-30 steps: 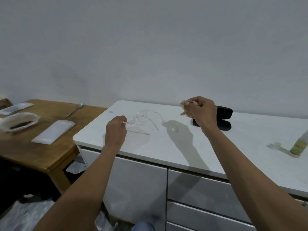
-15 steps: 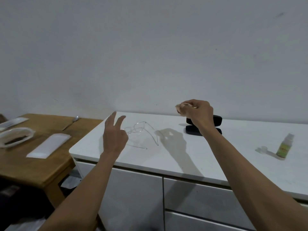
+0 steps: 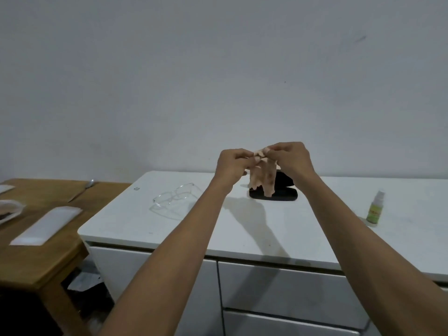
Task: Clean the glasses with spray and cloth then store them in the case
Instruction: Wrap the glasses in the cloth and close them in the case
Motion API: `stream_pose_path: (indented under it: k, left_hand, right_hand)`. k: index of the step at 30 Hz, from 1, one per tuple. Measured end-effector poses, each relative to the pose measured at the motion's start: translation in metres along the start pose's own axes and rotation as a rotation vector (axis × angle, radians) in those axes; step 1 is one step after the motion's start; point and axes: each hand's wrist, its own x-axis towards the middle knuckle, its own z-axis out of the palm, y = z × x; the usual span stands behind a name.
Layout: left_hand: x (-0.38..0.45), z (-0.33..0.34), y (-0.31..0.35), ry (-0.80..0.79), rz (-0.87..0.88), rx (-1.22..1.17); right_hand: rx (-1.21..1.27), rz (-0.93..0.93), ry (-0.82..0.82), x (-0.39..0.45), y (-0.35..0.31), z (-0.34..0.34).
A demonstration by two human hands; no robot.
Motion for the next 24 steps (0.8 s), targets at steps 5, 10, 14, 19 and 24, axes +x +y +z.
stream_pose_path:
  k: [5,10,14,19,24]
  left_hand:
    - [0.001,0.004,0.001,0.008,-0.053,-0.037]
    - [0.003,0.001,0.005,0.061,-0.046,0.01]
    - [0.003,-0.004,0.013,0.004,-0.036,-0.021]
    - [0.006,-0.008,0.012,-0.151,-0.013,0.182]
    - [0.0,-0.005,0.007,-0.239,0.026,0.276]
  right_hand:
    - [-0.063,0.045,0.017,0.003,0.009,-0.024]
    - [-0.117,0.068,0.038,0.004,0.016,-0.037]
    - [-0.031,0.084,0.043,0.002,0.016,-0.045]
    - [0.065,0.141,-0.068,0.001,0.013,-0.054]
    - [-0.087,0.145,-0.23,-0.002,0.011,-0.057]
